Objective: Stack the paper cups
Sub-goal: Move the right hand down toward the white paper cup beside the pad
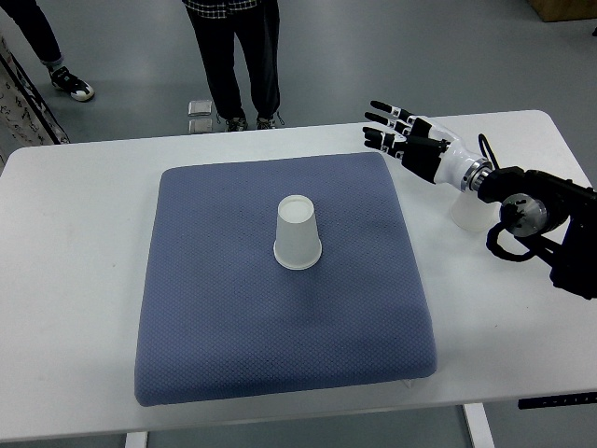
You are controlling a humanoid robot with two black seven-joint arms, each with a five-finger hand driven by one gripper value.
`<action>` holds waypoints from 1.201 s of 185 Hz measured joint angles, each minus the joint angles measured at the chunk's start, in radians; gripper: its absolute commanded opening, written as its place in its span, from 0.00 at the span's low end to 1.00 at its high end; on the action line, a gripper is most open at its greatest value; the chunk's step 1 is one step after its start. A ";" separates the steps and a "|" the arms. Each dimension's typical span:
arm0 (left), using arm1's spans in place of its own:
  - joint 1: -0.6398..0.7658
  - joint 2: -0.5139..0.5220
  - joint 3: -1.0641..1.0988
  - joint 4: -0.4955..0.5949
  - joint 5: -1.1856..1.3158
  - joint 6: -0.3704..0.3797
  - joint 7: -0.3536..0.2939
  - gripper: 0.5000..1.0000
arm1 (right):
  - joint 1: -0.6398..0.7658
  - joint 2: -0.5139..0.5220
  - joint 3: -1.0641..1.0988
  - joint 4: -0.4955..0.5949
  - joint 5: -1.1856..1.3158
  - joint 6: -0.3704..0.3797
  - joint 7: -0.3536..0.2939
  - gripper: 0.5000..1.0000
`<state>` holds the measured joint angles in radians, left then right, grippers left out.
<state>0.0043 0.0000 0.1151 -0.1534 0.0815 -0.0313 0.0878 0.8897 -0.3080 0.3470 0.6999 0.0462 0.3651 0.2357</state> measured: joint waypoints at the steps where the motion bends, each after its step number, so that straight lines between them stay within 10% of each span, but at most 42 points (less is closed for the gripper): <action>1: 0.000 0.000 0.000 0.000 0.000 0.000 0.000 1.00 | 0.000 0.001 0.000 0.000 0.000 0.000 0.000 0.85; 222: -0.006 0.000 0.001 0.007 -0.002 0.001 0.001 1.00 | 0.105 -0.160 -0.011 -0.015 -0.318 0.058 0.007 0.85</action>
<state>-0.0016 0.0000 0.1163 -0.1466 0.0796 -0.0306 0.0890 0.9944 -0.4683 0.3356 0.6845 -0.2715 0.4236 0.2428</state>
